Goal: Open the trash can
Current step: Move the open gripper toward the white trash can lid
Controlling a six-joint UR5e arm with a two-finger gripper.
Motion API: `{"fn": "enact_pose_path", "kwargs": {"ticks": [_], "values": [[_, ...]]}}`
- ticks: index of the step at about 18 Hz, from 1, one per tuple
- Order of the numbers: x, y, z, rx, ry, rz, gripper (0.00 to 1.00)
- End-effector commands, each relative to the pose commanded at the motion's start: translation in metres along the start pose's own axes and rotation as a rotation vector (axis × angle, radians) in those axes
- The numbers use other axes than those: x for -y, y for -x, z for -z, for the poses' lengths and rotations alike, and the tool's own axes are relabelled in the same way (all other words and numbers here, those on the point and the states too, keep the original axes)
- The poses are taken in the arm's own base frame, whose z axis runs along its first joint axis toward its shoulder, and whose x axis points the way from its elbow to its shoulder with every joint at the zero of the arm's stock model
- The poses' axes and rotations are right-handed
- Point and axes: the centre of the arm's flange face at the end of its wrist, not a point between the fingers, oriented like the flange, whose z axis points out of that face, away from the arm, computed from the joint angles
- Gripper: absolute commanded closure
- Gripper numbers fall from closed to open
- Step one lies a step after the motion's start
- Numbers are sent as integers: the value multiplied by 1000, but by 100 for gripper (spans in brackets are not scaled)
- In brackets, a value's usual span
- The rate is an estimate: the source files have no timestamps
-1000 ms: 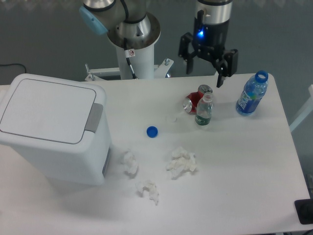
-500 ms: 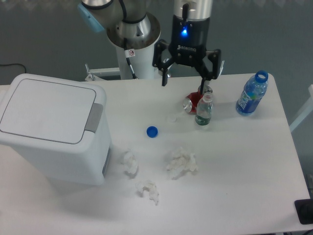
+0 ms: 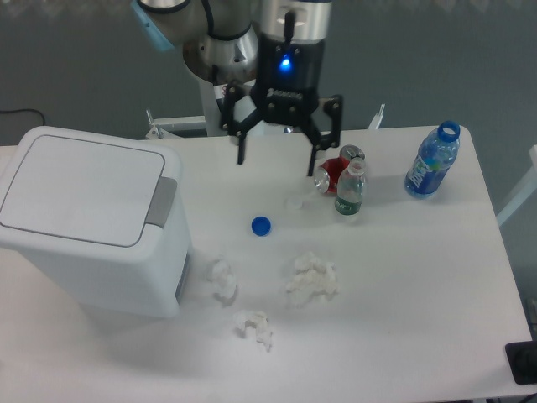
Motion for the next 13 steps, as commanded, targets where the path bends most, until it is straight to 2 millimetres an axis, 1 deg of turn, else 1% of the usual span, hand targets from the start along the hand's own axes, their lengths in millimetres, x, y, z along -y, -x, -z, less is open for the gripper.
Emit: {"fn": "enact_pose_path", "kwargs": {"ticks": [1, 2, 4, 6, 9, 11, 13], "values": [[2, -8, -5, -12, 2, -6, 0], [4, -11, -8, -20, -1, -2, 0], [5, -10, -17, -37, -1, 26, 0], [6, -15, -25, -50, 7, 40, 0], [8, -23, -30, -61, 13, 39, 0], [7, -24, -32, -64, 18, 55, 0], [6, -29, -39, -74, 29, 49, 0]]}}
